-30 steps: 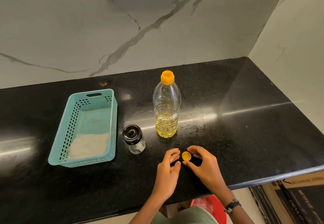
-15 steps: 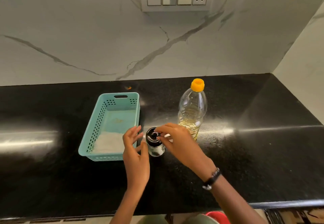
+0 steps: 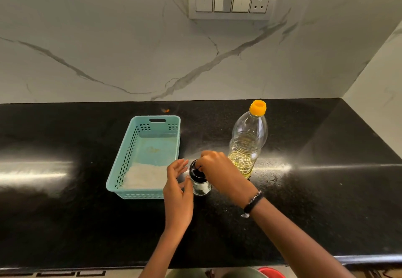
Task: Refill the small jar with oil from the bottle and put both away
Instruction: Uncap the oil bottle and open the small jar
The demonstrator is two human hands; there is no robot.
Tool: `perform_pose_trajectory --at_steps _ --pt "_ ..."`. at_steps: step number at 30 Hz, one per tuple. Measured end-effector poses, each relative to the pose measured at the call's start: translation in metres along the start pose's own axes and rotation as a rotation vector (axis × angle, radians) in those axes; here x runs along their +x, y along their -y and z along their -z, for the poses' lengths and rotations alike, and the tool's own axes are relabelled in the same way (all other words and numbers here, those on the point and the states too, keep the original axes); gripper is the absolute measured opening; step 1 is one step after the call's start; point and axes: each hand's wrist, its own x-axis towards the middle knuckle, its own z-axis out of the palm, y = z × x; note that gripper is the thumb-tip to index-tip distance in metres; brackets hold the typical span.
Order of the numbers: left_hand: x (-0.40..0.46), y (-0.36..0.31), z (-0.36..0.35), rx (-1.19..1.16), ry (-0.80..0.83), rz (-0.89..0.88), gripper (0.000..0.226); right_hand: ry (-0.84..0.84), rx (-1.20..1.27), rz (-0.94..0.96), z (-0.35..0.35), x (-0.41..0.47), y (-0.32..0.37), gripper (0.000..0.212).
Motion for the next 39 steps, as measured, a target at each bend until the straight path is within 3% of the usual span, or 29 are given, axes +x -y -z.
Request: perform_pose_trajectory --at_steps 8,15,19,22,26,28,30,34,39 --pt "0.000 0.002 0.004 -0.004 -0.017 0.012 0.044 -0.028 -0.002 0.033 0.002 0.006 -0.003 0.016" --pt "-0.004 -0.004 0.006 0.001 -0.018 0.015 0.049 -0.313 0.162 0.001 0.010 -0.007 -0.012 0.016" --pt "-0.012 -0.008 0.005 -0.007 -0.024 0.045 0.040 -0.532 0.429 -0.199 0.004 -0.035 -0.009 0.018" --pt "-0.025 -0.011 0.002 -0.092 -0.068 0.105 0.025 -0.600 0.767 -0.437 -0.001 -0.057 -0.007 0.019" --pt "-0.041 -0.015 -0.008 -0.397 0.112 0.476 0.020 -0.525 1.491 -0.640 -0.011 -0.085 -0.006 0.016" --pt "-0.043 -0.016 -0.014 -0.525 0.244 0.673 0.022 -0.440 1.743 -0.752 -0.019 -0.096 -0.004 0.018" --pt "-0.043 -0.015 -0.019 -0.572 0.318 0.761 0.023 -0.357 1.894 -0.820 -0.027 -0.104 -0.002 0.020" --pt "-0.043 -0.006 -0.026 -0.544 0.294 0.766 0.023 -0.297 1.918 -0.873 -0.041 -0.113 -0.005 0.019" --pt "-0.037 0.015 -0.032 -0.420 0.253 0.739 0.025 -0.283 1.667 -0.863 -0.047 -0.113 -0.011 0.022"
